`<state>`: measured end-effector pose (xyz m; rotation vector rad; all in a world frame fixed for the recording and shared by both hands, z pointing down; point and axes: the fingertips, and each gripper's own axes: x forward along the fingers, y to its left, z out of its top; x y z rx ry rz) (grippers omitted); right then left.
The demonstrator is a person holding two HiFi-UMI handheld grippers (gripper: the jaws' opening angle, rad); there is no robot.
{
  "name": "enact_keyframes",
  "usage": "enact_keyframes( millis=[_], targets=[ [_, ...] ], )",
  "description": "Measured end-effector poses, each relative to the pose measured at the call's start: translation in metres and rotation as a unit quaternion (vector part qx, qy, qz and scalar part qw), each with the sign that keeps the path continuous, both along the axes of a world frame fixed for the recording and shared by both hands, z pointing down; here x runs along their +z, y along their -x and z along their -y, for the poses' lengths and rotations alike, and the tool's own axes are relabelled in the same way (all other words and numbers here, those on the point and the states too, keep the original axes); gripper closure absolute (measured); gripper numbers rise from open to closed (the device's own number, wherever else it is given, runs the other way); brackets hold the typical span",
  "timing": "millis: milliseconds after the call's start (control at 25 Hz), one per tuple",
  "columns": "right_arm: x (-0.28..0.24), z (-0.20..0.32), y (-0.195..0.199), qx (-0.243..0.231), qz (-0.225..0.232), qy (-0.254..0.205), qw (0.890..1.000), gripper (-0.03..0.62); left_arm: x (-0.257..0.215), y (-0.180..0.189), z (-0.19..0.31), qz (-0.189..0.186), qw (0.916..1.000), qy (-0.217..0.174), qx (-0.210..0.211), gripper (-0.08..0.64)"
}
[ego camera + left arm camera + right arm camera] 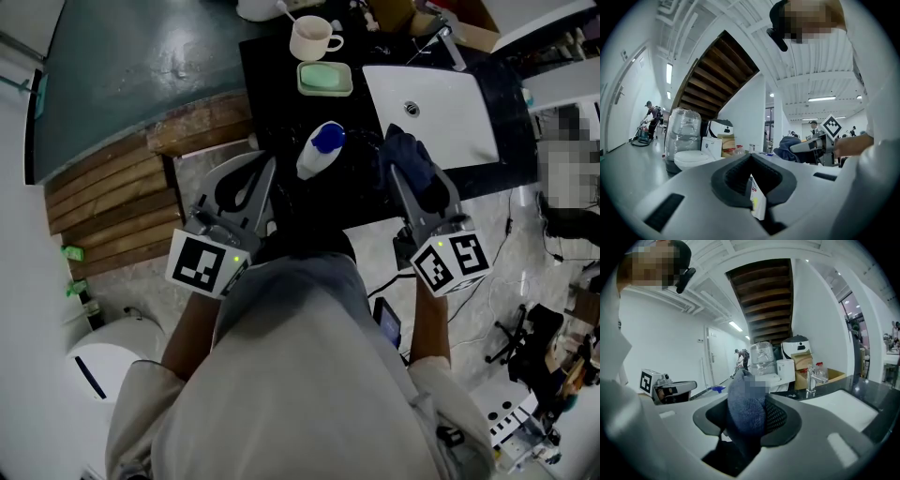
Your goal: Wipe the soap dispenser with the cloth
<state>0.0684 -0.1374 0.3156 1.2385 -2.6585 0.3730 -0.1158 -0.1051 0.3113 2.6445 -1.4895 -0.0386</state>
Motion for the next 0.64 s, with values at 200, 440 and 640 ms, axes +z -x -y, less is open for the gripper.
enact_keyframes(
  millis=[200, 440, 640],
  targets=[
    [-0.022, -0.007, 0.001, -0.005, 0.008, -0.021, 1.0, 0.428, 0.003, -0.003, 0.0, -0.009, 0.9996, 0.026, 0.003, 0.555],
    [-0.035, -0.015, 0.001, -0.015, 0.02, -0.026, 0.999, 0.428, 0.001, -0.012, 0.0, -0.012, 0.9995, 0.029, 0.005, 0.555],
    [-0.041, -0.018, -0.003, -0.018, 0.033, -0.026, 0.999, 0.428, -0.001, -0.022, 0.001, -0.014, 0.9995, 0.025, 0.009, 0.555]
  ],
)
